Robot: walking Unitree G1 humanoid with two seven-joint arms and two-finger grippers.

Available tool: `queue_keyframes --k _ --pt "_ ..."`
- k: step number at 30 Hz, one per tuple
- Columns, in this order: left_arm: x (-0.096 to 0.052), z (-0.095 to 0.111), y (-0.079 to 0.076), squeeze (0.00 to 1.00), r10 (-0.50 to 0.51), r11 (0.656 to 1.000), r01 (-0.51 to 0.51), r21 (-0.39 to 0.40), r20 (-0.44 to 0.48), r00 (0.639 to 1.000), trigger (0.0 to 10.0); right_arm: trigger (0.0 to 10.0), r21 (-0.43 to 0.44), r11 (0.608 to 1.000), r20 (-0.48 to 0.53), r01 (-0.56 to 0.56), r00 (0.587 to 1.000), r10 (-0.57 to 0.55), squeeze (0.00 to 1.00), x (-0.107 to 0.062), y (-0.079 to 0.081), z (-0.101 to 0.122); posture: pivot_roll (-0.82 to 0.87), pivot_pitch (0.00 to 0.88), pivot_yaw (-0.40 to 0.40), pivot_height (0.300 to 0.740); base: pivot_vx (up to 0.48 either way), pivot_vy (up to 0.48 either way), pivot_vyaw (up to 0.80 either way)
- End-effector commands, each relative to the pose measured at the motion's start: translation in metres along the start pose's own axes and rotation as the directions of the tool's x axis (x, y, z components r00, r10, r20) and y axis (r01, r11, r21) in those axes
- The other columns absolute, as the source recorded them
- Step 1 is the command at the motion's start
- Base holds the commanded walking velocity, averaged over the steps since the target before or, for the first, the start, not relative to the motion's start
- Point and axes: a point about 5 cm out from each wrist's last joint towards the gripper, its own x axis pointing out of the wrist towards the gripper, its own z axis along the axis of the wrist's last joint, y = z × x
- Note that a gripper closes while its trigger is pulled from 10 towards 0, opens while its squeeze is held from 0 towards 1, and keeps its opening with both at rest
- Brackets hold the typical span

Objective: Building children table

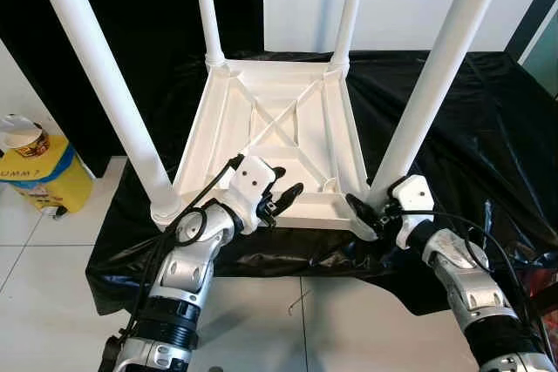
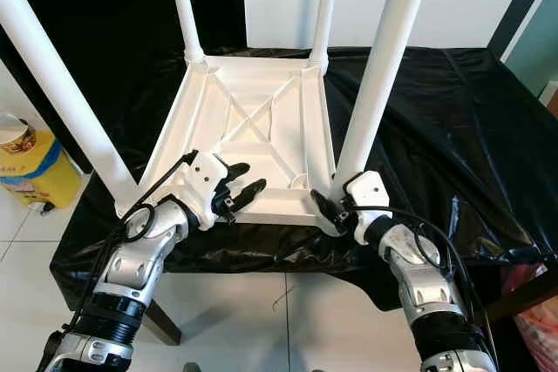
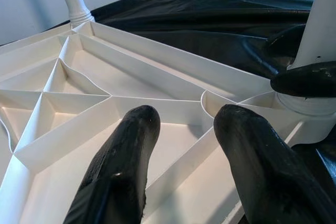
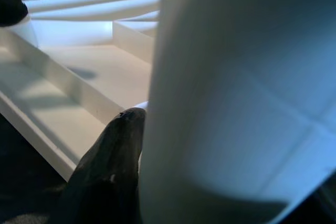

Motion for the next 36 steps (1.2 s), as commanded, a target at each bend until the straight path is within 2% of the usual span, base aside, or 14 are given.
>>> queue_keyframes --k 1,8,9,10,11,15,21,24,26,27,30,33,34,36 --pt "0.001 -0.001 -0.001 0.00 0.023 1.000 -0.023 0.005 -0.006 1.000 10.0 0.0 -0.046 0.998 -0.050 -0.037 0.998 0.035 0.00 0.000 0.006 -0.007 0.01 0.000 -0.014 0.740 0.000 0.000 0.00" --pt "0.001 -0.002 -0.003 0.00 0.015 1.000 -0.014 0.003 -0.008 1.000 10.0 0.0 -0.016 1.000 -0.083 0.013 0.996 -0.015 0.00 -0.004 0.006 -0.016 0.01 0.000 -0.014 0.740 0.000 0.000 0.00" --pt "0.000 -0.002 -0.004 0.00 0.014 1.000 -0.013 0.002 -0.009 1.000 10.0 4.0 -0.012 0.999 -0.086 0.032 0.996 -0.033 0.00 -0.004 0.007 -0.018 0.01 0.000 -0.015 0.740 0.000 0.000 0.00" --pt "0.000 -0.002 -0.004 0.00 0.013 1.000 -0.013 0.001 -0.009 1.000 10.0 4.0 -0.009 0.999 -0.087 0.044 0.995 -0.045 0.00 -0.004 0.007 -0.019 0.01 0.000 -0.015 0.740 0.000 0.000 0.00" --pt "0.000 -0.002 -0.005 0.00 0.012 1.000 -0.012 -0.001 -0.010 1.000 10.0 10.0 0.004 0.998 -0.087 0.063 0.994 -0.062 0.00 -0.003 0.008 -0.020 0.01 0.000 -0.018 0.740 0.000 0.000 0.00" --pt "0.000 -0.002 -0.005 0.00 0.012 1.000 -0.012 -0.003 -0.010 1.000 10.0 10.0 0.014 0.997 -0.087 0.080 0.993 -0.078 0.00 -0.003 0.009 -0.020 0.01 0.000 -0.020 0.740 0.000 0.000 0.00" --pt "0.000 -0.004 -0.008 0.00 0.018 1.000 -0.018 -0.017 -0.009 1.000 10.0 10.0 0.099 0.964 -0.071 0.248 0.968 -0.242 0.00 0.007 0.023 -0.018 0.02 0.000 -0.034 0.740 0.000 0.000 0.00" --pt "0.000 -0.004 -0.008 0.00 0.018 1.000 -0.019 -0.018 -0.008 1.000 10.0 10.0 0.103 0.960 -0.072 0.260 0.965 -0.254 0.00 0.008 0.024 -0.018 0.02 0.000 -0.034 0.740 0.000 0.000 0.00" --pt "0.000 -0.004 -0.009 0.00 0.023 0.999 -0.023 -0.022 -0.007 1.000 10.0 10.0 0.116 0.932 -0.089 0.344 0.938 -0.335 0.00 0.010 0.027 -0.020 0.02 0.000 -0.049 0.740 0.000 0.000 0.00" --pt "0.000 -0.004 -0.009 0.00 0.023 0.999 -0.023 -0.022 -0.007 1.000 10.0 10.0 0.116 0.932 -0.089 0.344 0.938 -0.335 0.00 0.010 0.027 -0.020 0.02 0.000 -0.049 0.740 0.000 0.000 0.00" --pt "-0.001 -0.005 -0.011 0.00 0.037 0.999 -0.037 -0.032 -0.004 0.999 10.0 10.0 0.150 0.855 -0.114 0.497 0.868 -0.484 0.00 0.014 0.028 -0.021 0.03 0.000 -0.056 0.740 0.000 0.000 0.00" --pt "-0.002 -0.005 -0.011 0.00 0.039 0.999 -0.039 -0.034 -0.004 0.999 10.0 10.0 0.161 0.841 -0.116 0.516 0.856 -0.503 0.00 0.015 0.028 -0.021 0.02 0.000 -0.056 0.740 0.000 0.000 0.00" --pt "-0.001 -0.005 -0.012 0.00 0.039 0.999 -0.039 -0.037 -0.003 0.999 10.0 10.0 0.179 0.824 -0.124 0.537 0.843 -0.523 0.00 0.017 0.030 -0.020 0.02 0.000 -0.054 0.740 0.000 0.000 0.00" --pt "-0.001 -0.005 -0.013 0.00 0.038 0.999 -0.038 -0.040 -0.001 0.999 10.0 10.0 0.191 0.826 -0.121 0.531 0.847 -0.517 0.00 0.020 0.034 -0.019 0.02 0.000 -0.053 0.740 0.000 0.000 0.00"
